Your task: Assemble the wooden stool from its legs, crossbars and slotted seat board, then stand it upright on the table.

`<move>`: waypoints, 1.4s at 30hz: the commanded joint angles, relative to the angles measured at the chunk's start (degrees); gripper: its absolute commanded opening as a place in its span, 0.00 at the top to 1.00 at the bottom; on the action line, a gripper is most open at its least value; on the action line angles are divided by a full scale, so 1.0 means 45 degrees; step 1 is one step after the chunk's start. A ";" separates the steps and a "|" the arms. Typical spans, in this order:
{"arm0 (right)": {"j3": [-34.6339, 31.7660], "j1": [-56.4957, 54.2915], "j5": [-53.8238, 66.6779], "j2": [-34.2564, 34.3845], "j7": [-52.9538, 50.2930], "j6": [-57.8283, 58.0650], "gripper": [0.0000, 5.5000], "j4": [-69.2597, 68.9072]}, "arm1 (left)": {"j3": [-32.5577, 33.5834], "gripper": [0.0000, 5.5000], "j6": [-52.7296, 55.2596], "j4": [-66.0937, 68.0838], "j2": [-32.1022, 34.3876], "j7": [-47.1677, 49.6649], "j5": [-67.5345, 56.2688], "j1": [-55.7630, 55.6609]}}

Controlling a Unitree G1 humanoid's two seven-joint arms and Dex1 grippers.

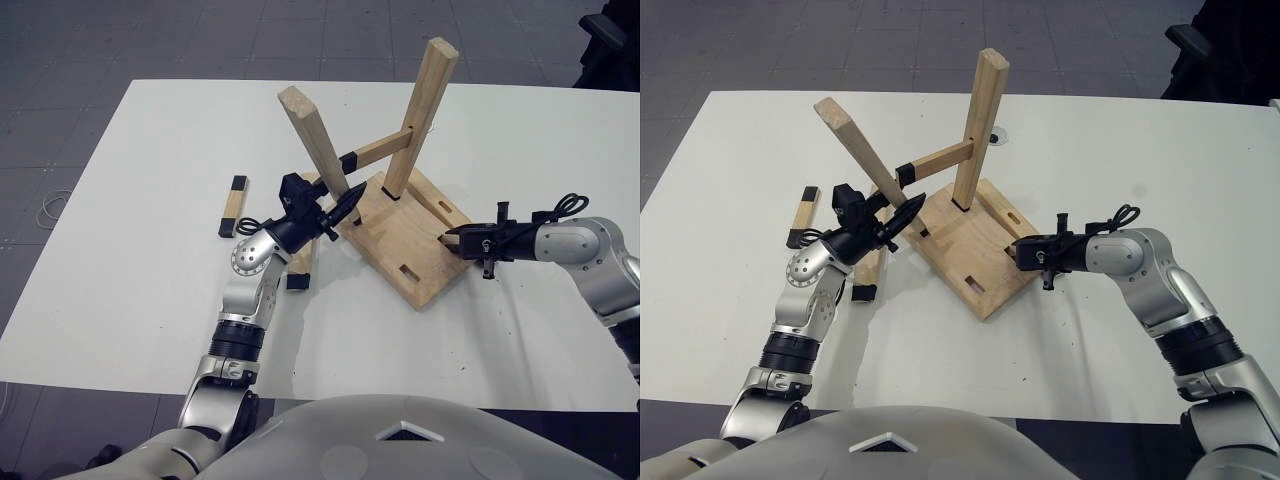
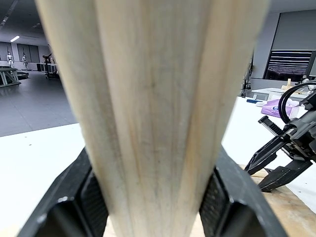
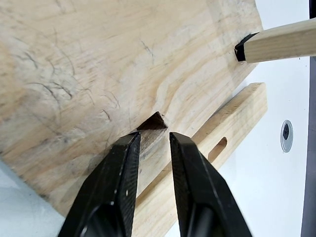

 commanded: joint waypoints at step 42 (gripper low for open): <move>0.0133 0.1503 -0.0432 0.0133 0.0420 0.0957 0.80 -0.0377 | -0.1384 0.63 0.2641 0.0437 0.1599 -0.0289 0.1952 -0.0467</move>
